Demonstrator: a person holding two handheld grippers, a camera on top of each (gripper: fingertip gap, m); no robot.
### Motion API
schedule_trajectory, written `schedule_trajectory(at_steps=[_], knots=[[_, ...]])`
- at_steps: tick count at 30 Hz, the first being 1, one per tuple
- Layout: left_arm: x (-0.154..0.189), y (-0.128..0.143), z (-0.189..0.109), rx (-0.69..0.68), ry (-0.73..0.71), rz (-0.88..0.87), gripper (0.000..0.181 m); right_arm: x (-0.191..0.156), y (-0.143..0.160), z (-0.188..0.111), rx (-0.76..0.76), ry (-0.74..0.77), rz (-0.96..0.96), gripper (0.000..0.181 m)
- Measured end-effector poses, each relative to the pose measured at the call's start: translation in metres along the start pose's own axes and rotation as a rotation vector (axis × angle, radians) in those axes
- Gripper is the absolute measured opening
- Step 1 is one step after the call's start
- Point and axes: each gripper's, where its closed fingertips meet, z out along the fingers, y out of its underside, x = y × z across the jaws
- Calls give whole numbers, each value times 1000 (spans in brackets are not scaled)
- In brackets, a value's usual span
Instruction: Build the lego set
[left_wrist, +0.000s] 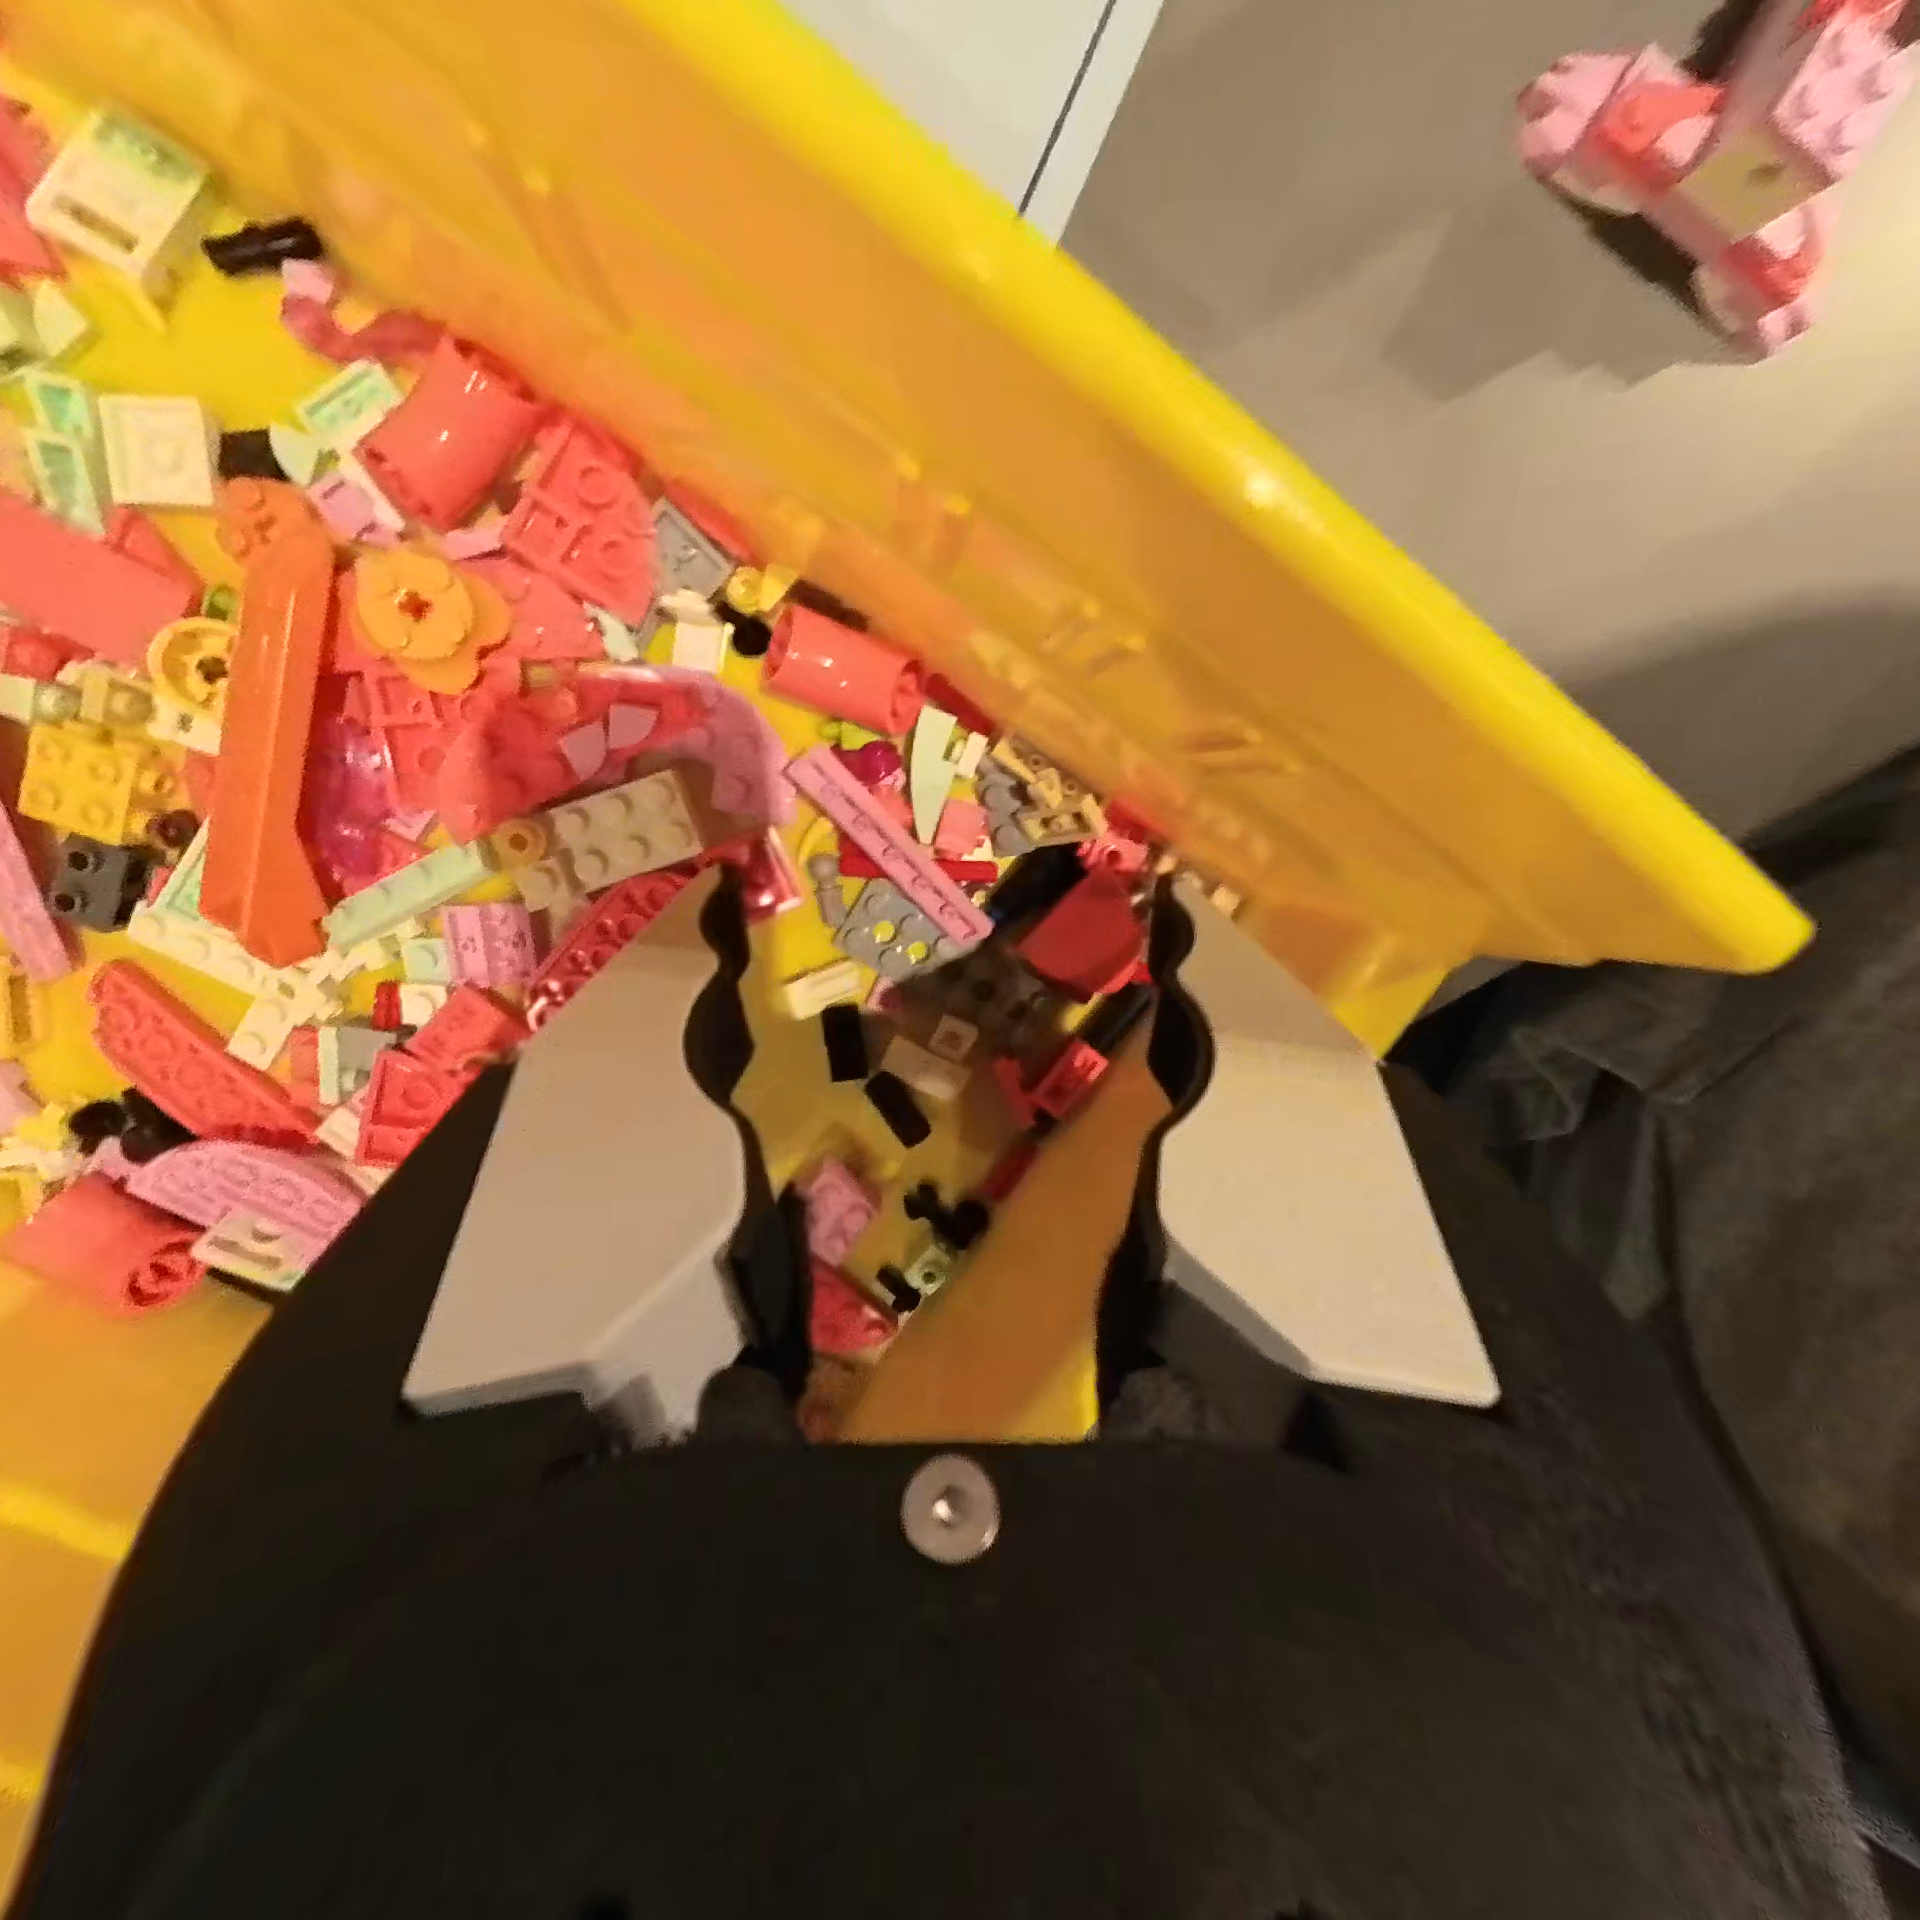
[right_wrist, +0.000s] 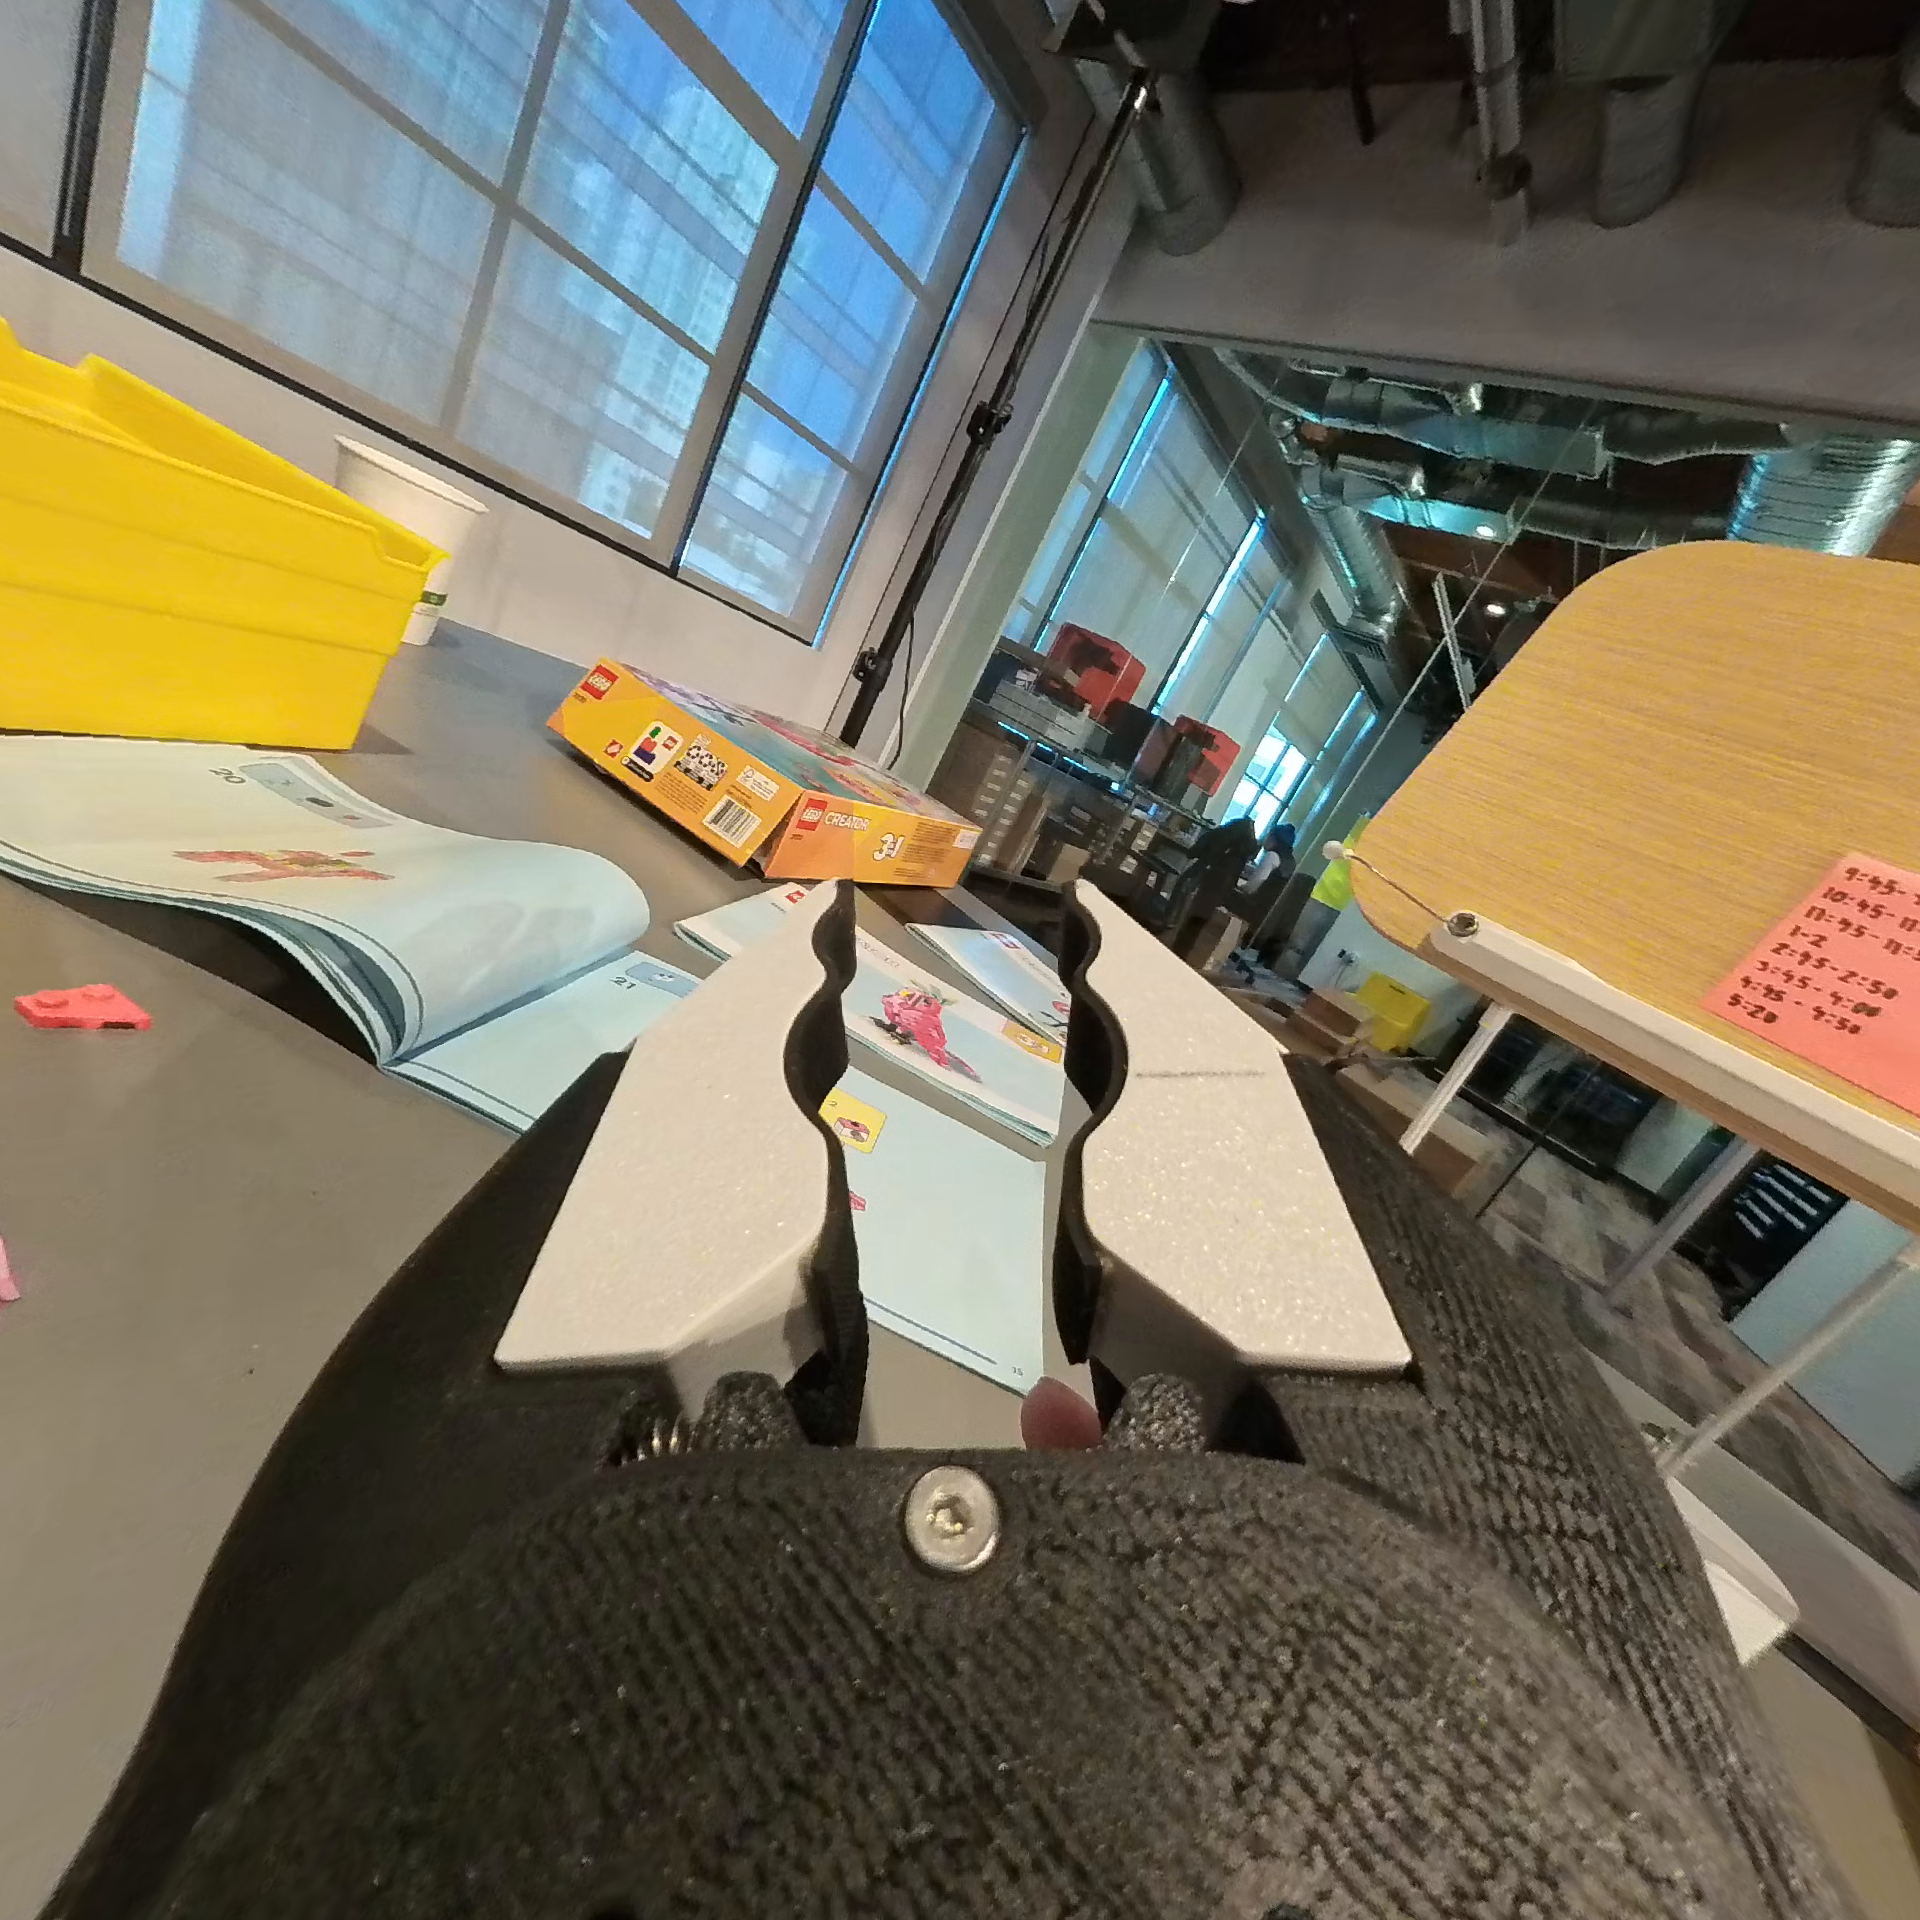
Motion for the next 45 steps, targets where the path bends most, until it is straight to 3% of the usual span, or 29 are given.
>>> schedule_trajectory(at_steps=[4, 9, 11, 13, 15, 25, 45], knots=[[-6, 6, -1, -42, -44, 20, 75, 0, 0, 0, -2, 0, 4, 38], [-35, 13, -8, -83, -228, 25, 59, 0, 1, 0, -4, 0, 2, 38], [-20, 3, -11, -8, -137, 48, 46, -1, 1, 1, -6, -1, 3, 38], [8, -7, -16, 70, 57, 77, 22, -1, 2, 1, -8, -1, 4, 38], [24, -8, -18, 86, 181, 115, 14, -1, 2, 1, -9, -1, 4, 38], [25, 0, 1, 25, 197, 182, 17, -2, 4, 1, -15, -3, 3, 38], [30, 0, 6, 4, 236, 159, 12, -2, 5, 1, -18, -9, 8, 38]])
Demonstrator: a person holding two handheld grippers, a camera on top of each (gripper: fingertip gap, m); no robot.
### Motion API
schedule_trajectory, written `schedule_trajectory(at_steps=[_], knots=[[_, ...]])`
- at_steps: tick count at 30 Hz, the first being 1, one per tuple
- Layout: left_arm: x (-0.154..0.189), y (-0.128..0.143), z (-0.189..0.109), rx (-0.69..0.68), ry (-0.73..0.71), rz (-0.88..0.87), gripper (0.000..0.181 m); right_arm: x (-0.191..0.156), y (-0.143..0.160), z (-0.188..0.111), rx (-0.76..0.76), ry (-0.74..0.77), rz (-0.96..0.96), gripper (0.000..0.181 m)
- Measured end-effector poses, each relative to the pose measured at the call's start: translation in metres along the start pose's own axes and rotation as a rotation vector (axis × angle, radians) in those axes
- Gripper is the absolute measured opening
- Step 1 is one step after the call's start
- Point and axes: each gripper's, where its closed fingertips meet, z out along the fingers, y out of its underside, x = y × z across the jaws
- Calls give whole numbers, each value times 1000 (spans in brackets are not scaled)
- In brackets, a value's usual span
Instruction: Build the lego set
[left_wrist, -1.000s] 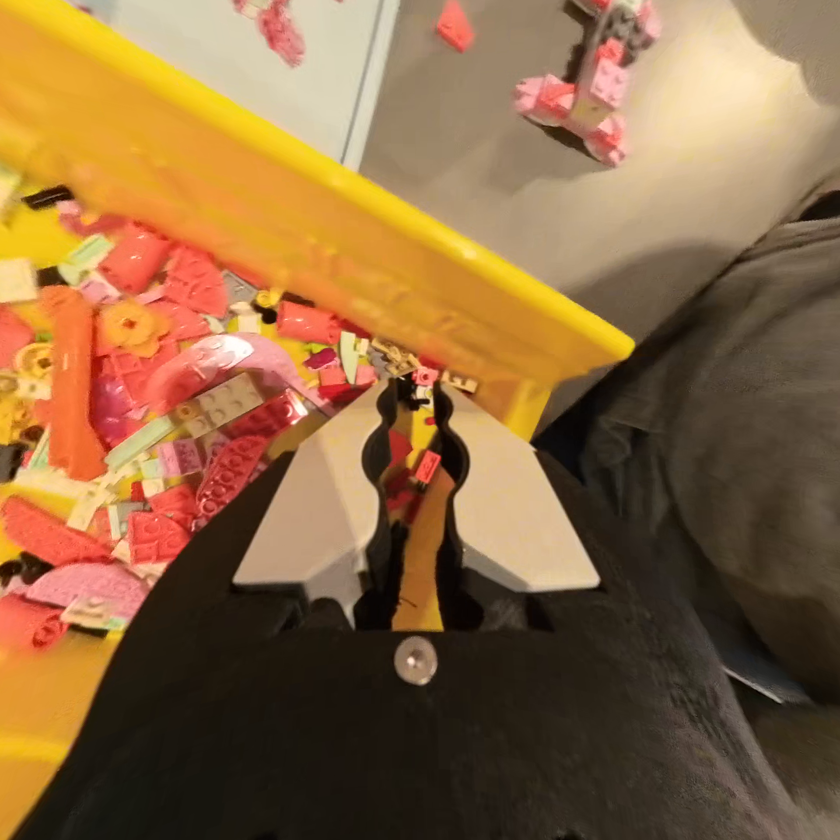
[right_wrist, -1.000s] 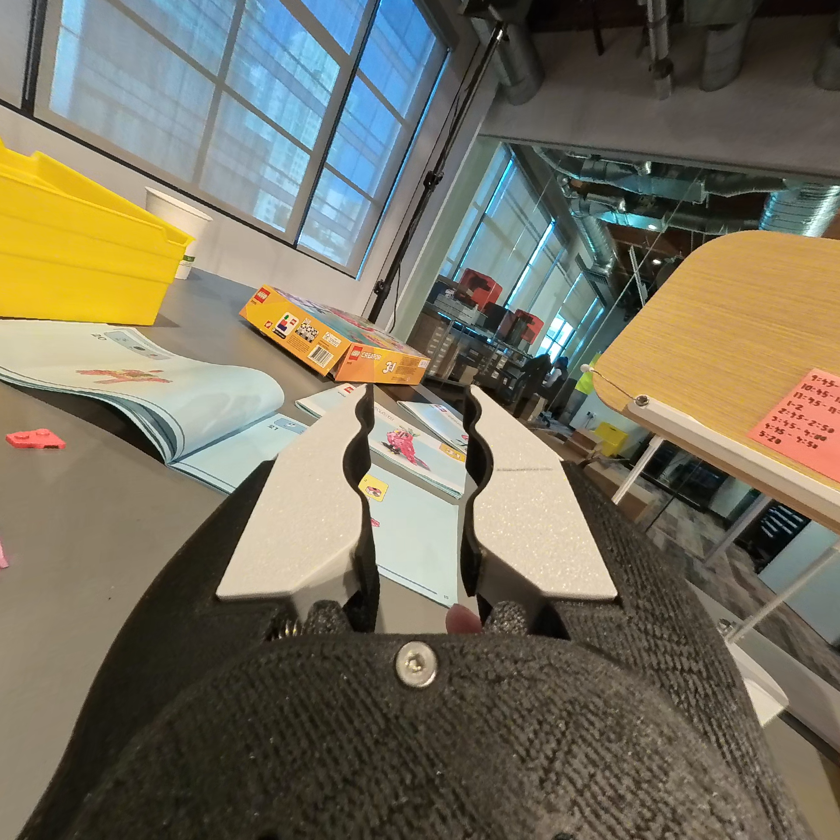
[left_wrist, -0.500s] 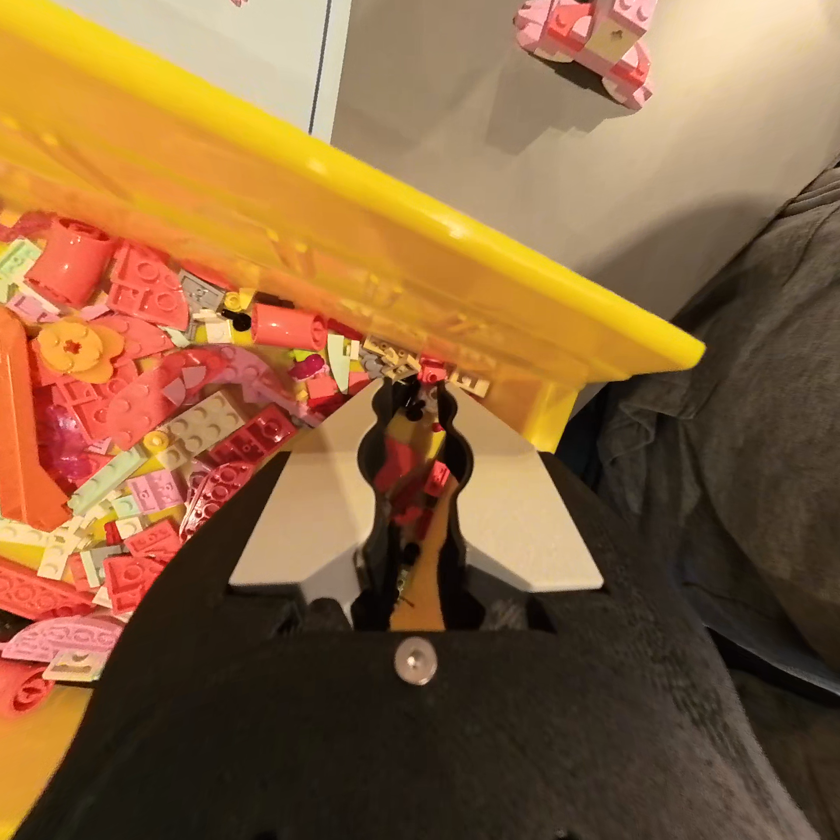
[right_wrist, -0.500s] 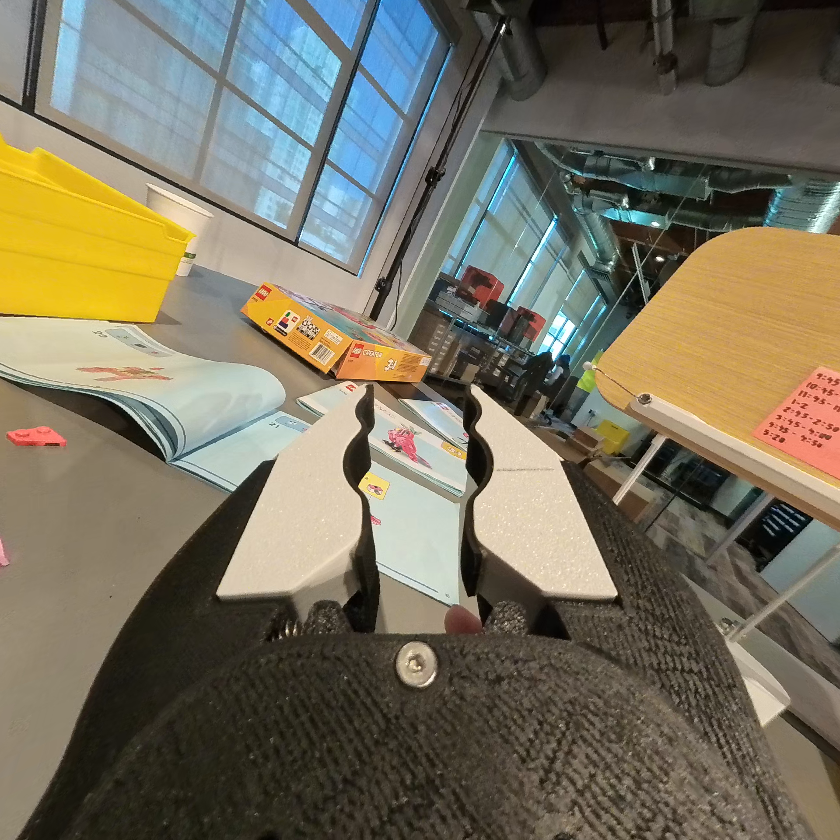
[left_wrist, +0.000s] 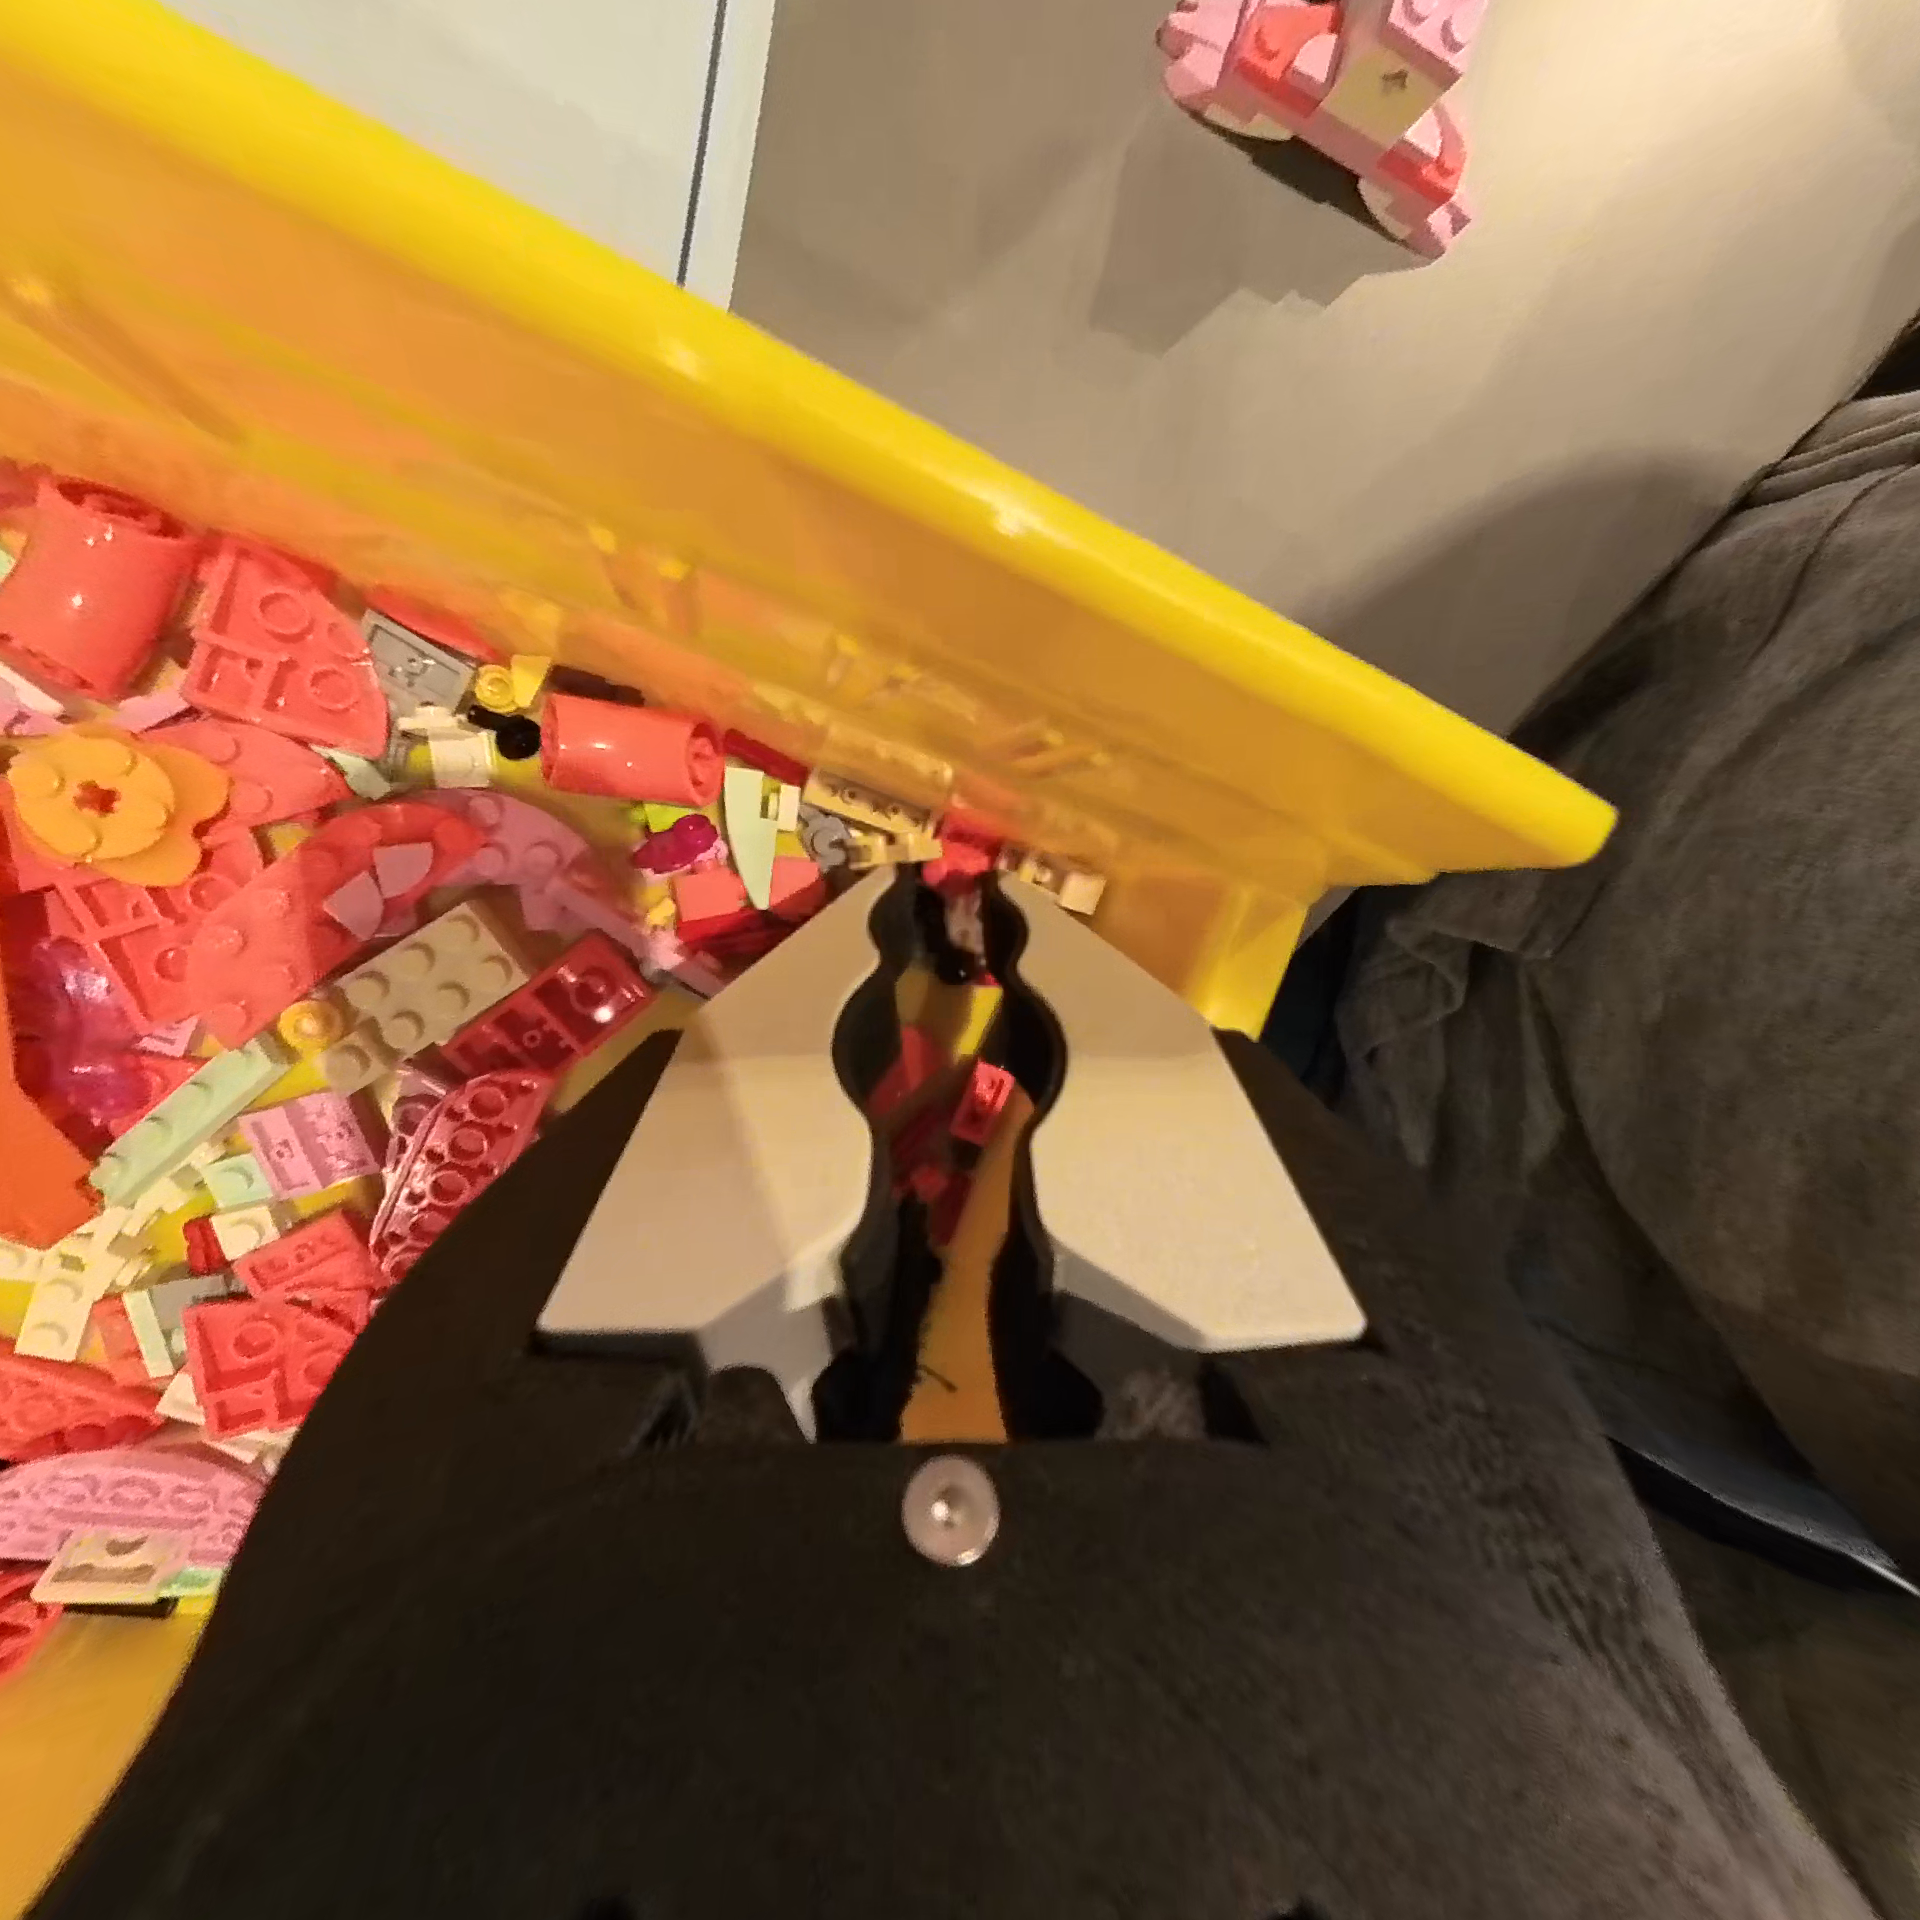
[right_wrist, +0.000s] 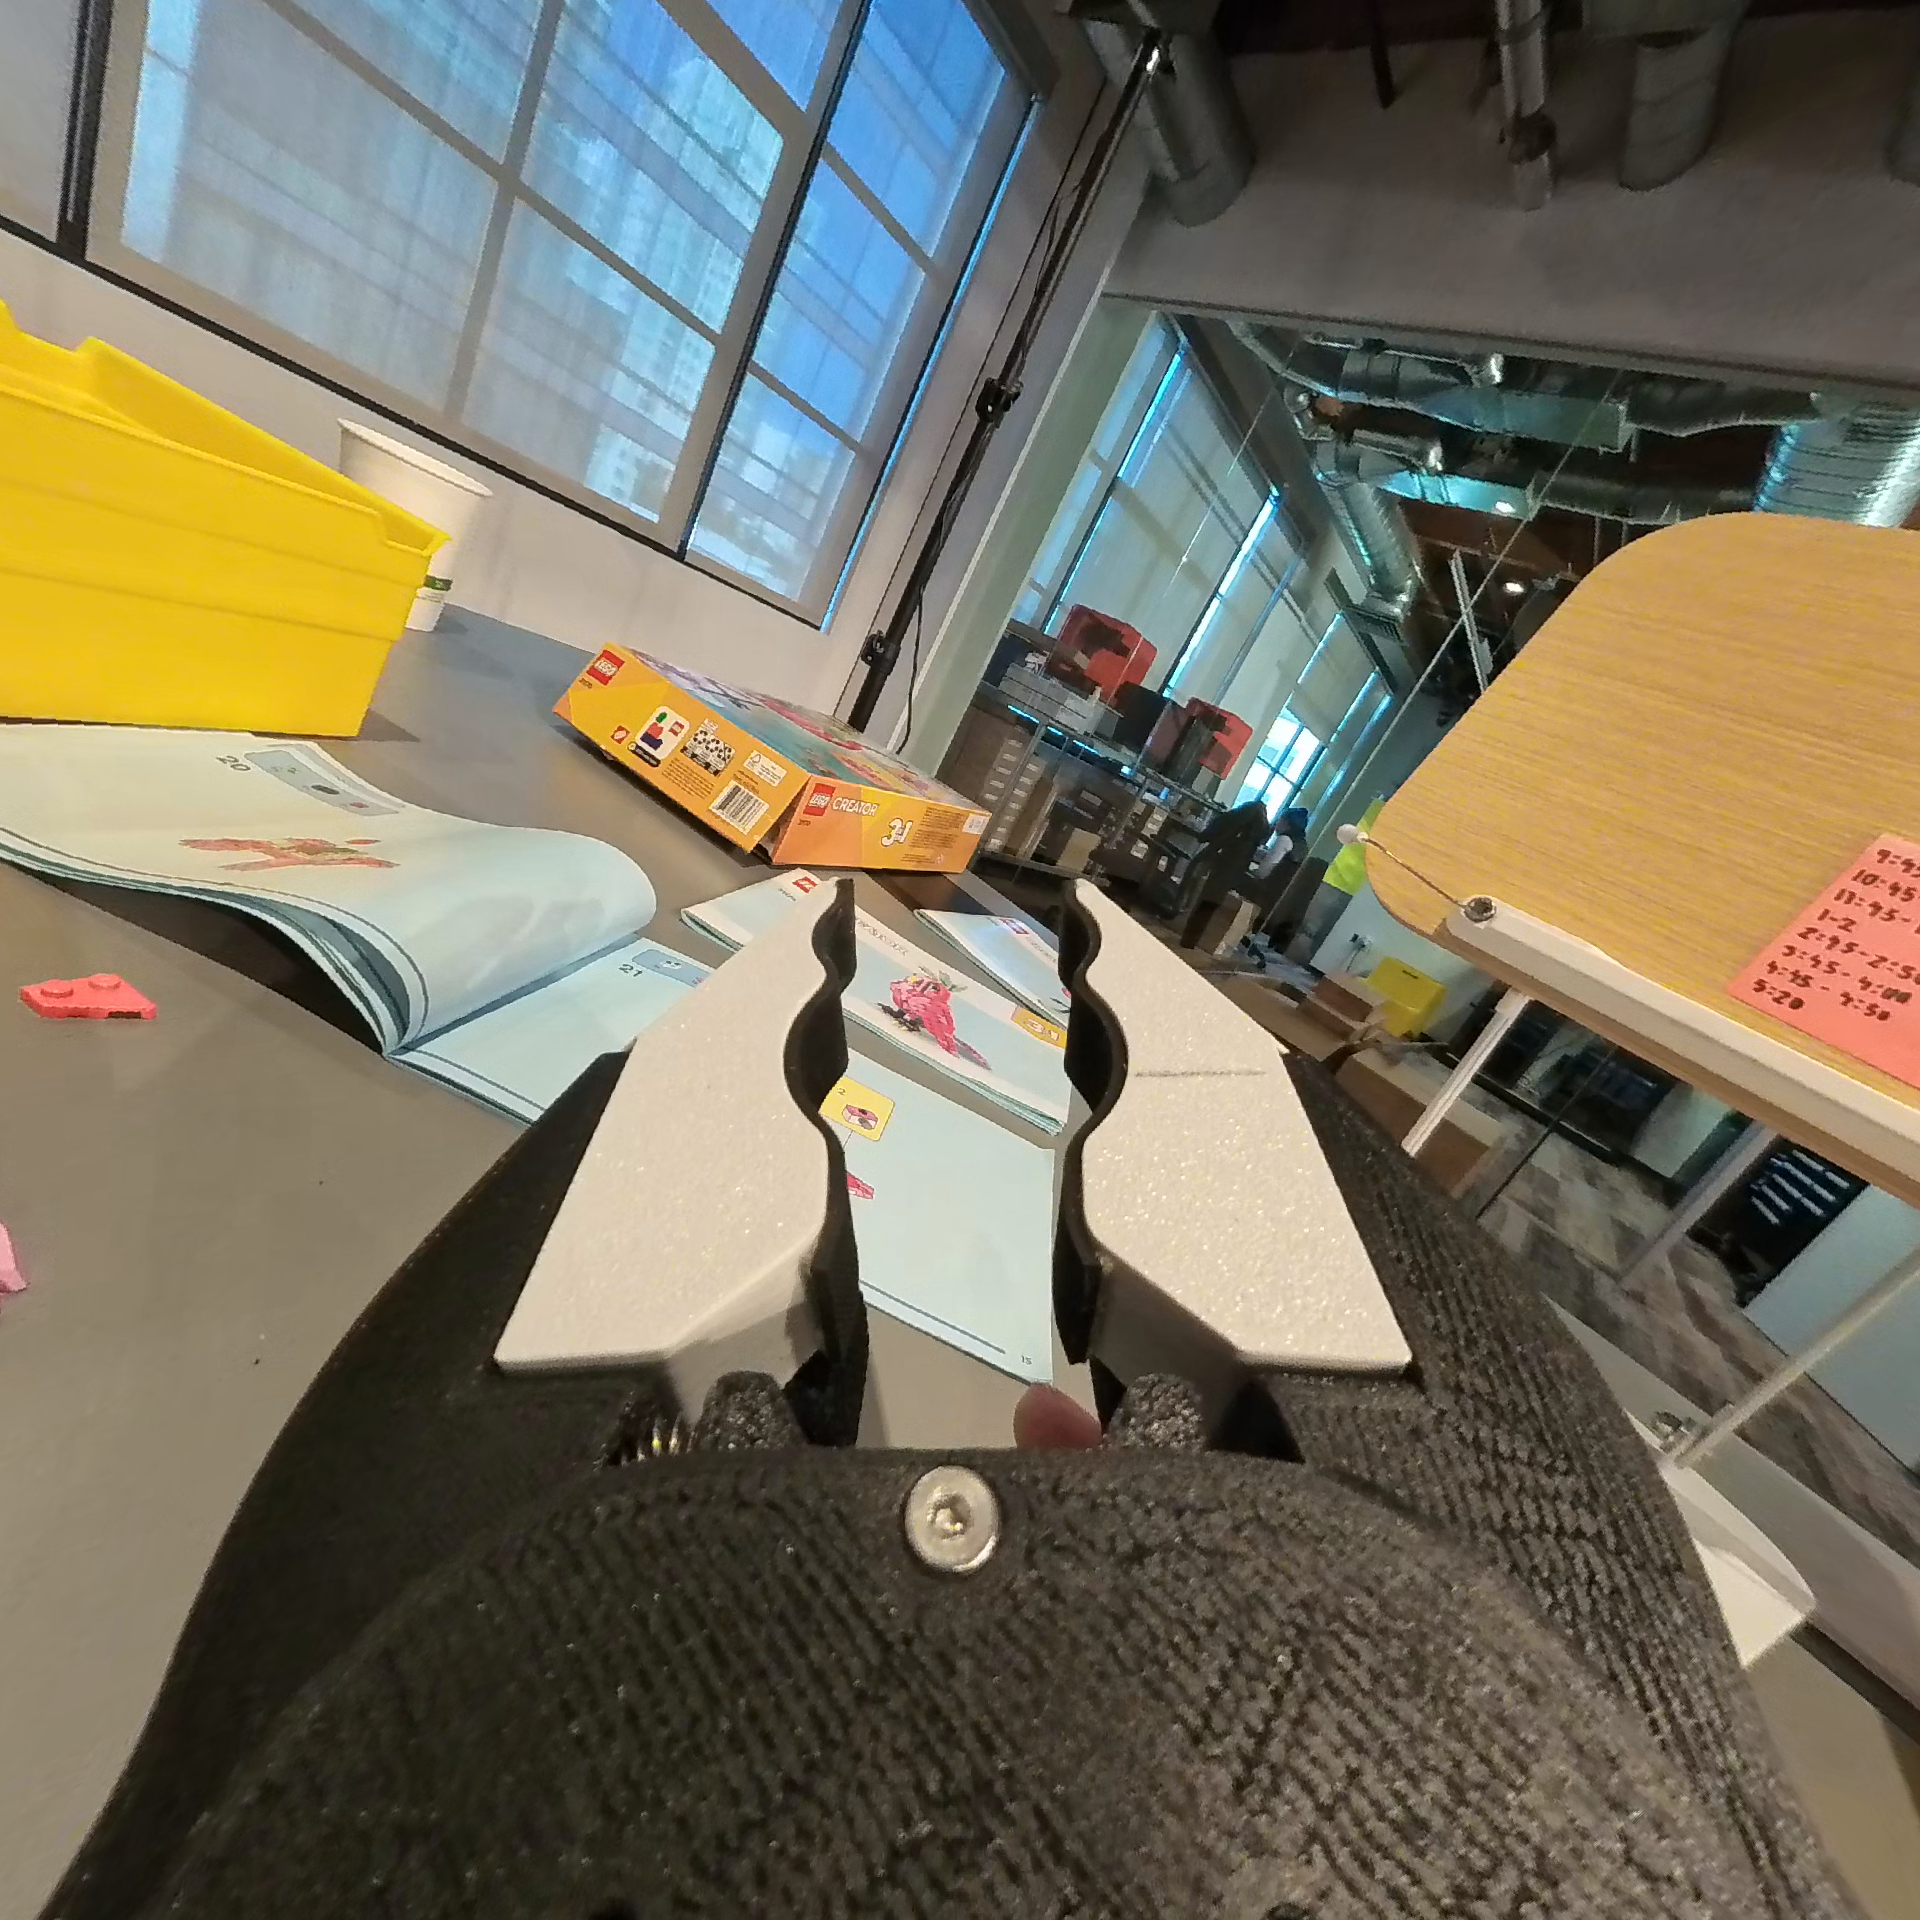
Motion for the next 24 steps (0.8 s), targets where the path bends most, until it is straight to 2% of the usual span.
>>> schedule_trajectory(at_steps=[11, 15, 18, 19, 20, 22, 24], knots=[[0, -1, -9, 55, -57, 68, 11, 0, 1, 0, -3, -3, 0, 37], [-8, -18, -34, 202, -199, 111, 11, 0, -1, 0, 1, -2, -6, 38], [-13, -47, -65, 369, -367, 146, 11, -5, -6, 2, 1, -17, -34, 37], [-10, -58, -75, 432, -409, 163, 11, -13, -12, 4, -5, -50, -25, 32], [-5, -70, -84, 489, -435, 181, 11, -26, -21, 6, -14, -125, 14, 20], [9, -94, -96, 576, -468, 234, 11, -68, -46, 8, -30, -372, 162, 5], [27, -115, -99, 619, -477, 310, 11, -108, -75, 5, -70, -634, 347, 8]])
